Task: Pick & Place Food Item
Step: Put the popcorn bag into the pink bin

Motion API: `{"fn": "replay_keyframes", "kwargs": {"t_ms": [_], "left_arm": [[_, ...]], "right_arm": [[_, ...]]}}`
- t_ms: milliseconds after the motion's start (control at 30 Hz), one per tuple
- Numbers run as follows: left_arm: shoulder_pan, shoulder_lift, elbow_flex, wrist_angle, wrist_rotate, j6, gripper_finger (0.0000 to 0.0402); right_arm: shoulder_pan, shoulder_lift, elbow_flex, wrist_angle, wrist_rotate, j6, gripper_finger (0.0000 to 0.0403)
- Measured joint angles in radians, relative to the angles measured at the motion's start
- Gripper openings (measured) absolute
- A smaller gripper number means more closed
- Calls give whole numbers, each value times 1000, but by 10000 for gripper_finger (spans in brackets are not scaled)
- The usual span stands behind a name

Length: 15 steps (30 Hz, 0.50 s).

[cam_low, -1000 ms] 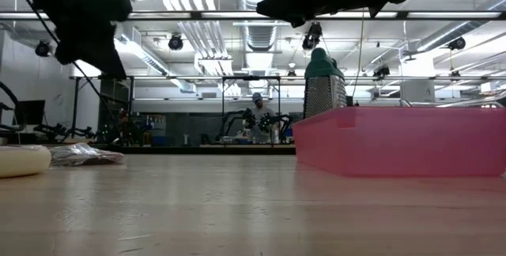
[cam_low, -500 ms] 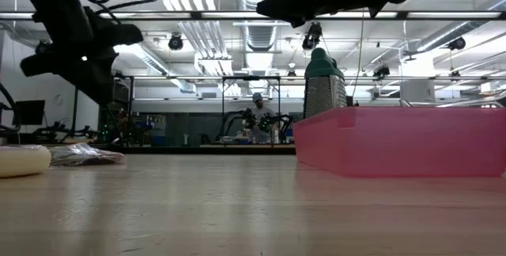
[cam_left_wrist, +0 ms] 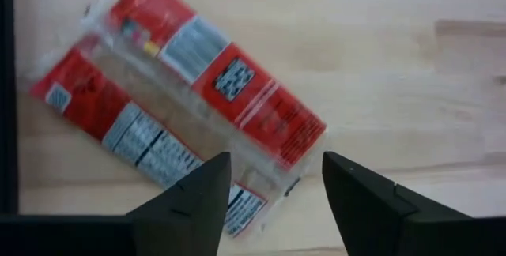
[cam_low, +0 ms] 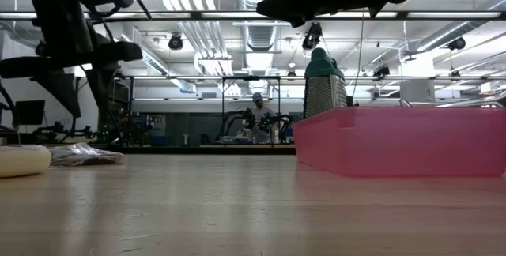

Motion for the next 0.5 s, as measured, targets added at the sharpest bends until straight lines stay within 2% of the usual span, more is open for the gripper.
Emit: {"fn": "replay_keyframes", "kwargs": {"t_ms": [167,500], "left_arm": [[2,42,-1,0,54,-53,209],[4,137,-1,5,97,-101,209]], "right_arm": [[0,0,0,0,0,0,121],[0,0,0,0,0,0,121]]}}
